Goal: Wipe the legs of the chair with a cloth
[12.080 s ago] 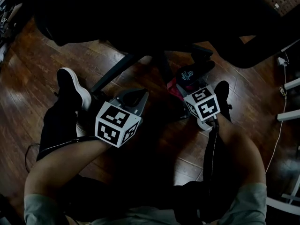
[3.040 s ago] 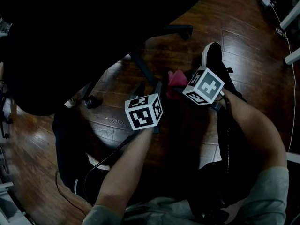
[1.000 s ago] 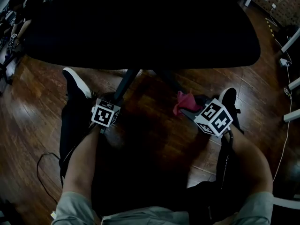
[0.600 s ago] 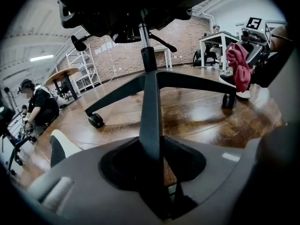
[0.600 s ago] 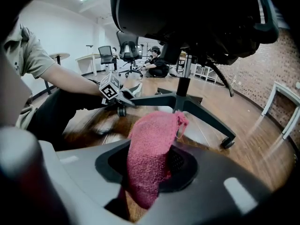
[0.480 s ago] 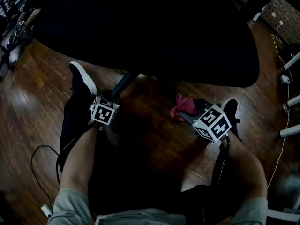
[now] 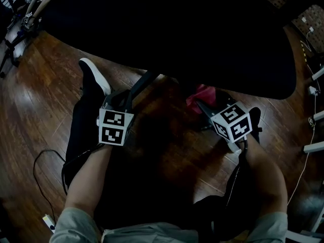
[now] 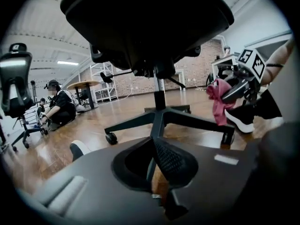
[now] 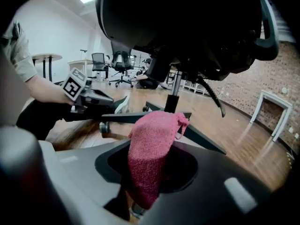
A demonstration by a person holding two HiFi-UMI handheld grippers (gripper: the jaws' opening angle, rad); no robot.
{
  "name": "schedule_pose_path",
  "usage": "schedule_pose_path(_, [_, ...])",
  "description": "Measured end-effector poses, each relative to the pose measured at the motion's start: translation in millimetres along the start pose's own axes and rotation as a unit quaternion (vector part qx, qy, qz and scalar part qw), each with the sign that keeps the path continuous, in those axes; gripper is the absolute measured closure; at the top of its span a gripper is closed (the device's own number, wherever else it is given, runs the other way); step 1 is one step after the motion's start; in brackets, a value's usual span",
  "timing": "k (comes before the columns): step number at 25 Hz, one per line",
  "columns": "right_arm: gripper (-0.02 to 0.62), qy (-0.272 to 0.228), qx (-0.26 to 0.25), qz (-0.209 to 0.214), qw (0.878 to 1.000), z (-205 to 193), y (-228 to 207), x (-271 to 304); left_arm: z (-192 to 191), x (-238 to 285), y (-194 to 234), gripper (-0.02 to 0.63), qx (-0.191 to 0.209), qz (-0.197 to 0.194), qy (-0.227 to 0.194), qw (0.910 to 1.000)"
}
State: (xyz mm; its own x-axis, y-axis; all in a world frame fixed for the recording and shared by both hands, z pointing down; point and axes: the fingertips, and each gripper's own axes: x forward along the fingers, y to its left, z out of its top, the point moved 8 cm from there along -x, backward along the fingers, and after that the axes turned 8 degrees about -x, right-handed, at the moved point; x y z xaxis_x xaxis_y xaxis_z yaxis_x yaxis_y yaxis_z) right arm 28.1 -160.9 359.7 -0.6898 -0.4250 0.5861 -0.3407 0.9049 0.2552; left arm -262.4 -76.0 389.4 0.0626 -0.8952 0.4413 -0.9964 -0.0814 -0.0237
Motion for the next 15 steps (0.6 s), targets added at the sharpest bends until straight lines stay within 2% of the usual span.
schedule_pose_path(3, [0.469,-0.017,0.002,-0.057,0.998,14,-14,13,7,-15,-26,0.6,-0.02,-0.02,-0.02,0.9994])
schedule_pose_path(7, [0.469,-0.033,-0.011,-0.109,0.993,30,-26,40,1,-20,-60,0.6,-0.025,-0.053,-0.019,0.9981])
schedule_pose_path(11, [0.469,-0.022,-0.047,-0.096,0.994,39,-18,83,-9,-16,-70,0.6,-0.013,-0.065,-0.006,0.9978])
schedule_pose_path(15, [0.469,0.036,-0.1,-0.08,0.991,32,-5,114,-20,-15,-66,0.6,-0.013,-0.053,-0.003,0.9985])
